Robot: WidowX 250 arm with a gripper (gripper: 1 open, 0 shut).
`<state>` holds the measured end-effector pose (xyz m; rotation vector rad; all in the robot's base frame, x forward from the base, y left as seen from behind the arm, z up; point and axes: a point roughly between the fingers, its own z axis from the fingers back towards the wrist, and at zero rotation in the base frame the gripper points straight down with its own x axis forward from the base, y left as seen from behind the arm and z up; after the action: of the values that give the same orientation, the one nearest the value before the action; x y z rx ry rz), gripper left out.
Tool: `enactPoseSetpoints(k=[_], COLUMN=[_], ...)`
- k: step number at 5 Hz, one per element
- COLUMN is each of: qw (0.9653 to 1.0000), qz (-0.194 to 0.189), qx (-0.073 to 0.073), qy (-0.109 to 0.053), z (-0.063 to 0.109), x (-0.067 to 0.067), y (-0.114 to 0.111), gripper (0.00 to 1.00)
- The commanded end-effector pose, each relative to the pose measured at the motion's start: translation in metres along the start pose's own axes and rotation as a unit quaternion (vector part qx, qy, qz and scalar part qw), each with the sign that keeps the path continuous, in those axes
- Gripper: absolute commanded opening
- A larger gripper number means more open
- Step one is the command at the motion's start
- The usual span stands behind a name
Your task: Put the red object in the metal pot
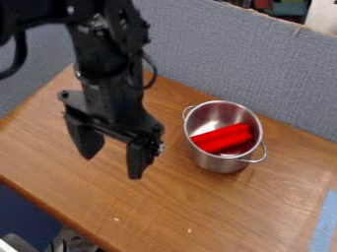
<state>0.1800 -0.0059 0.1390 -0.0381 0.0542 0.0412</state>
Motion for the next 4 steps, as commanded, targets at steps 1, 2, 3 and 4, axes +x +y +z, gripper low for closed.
enactPoseSetpoints(k=[1, 2, 3, 4], qw=[0.9997, 0.9993, 0.9991, 0.9999], qz=[-0.017, -0.031, -0.038, -0.001], qx=[-0.006, -0.010, 0.001, -0.007], qy=[-0.014, -0.016, -0.020, -0.014], z=[-0.004, -0.017, -0.033, -0.059], x=[0.029, 0.068, 0.100, 0.082], y=[0.009, 0.026, 0.039, 0.011], gripper=[1.00, 1.00, 1.00, 1.00])
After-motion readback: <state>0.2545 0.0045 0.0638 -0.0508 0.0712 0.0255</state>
